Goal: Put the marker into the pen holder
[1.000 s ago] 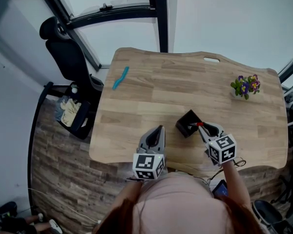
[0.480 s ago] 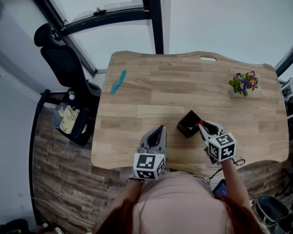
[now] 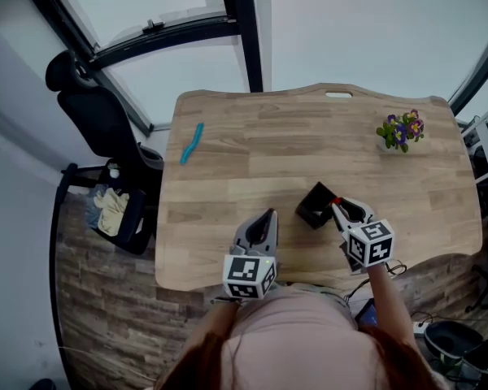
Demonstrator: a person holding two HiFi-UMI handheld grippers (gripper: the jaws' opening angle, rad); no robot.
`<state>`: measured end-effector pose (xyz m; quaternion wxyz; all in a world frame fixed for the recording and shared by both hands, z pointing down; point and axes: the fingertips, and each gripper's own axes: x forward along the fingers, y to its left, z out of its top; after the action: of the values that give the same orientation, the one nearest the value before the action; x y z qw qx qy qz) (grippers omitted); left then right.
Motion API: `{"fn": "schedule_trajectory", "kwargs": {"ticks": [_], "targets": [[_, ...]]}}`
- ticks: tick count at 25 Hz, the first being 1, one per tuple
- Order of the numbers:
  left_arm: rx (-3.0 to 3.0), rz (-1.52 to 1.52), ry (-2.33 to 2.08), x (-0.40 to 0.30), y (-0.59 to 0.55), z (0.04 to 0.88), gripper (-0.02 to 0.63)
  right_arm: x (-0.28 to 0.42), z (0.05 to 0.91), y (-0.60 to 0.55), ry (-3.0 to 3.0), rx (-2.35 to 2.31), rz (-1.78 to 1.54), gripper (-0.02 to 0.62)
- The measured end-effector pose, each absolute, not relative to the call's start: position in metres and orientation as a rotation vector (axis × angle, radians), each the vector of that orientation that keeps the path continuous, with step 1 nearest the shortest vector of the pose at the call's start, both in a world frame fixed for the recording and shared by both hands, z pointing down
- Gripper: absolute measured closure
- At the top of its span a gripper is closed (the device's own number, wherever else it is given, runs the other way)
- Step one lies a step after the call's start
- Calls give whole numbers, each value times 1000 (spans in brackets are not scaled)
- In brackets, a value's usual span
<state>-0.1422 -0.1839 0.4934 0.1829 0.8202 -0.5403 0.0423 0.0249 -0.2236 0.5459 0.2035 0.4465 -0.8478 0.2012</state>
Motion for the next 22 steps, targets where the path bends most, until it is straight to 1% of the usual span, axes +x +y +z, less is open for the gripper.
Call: {"fn": "schedule_trajectory", "kwargs": {"ticks": [4, 9, 22], "targets": [[2348, 124, -1485, -141, -185, 492, 604, 27, 541, -223, -2360, 1311, 553, 515], [2388, 130, -1439, -139, -183, 491, 604, 31, 536, -221, -2356, 1403, 556, 508], [2458, 122, -1321, -133, -174, 480, 604, 40, 517, -211, -2367, 1607, 507, 508]]}}
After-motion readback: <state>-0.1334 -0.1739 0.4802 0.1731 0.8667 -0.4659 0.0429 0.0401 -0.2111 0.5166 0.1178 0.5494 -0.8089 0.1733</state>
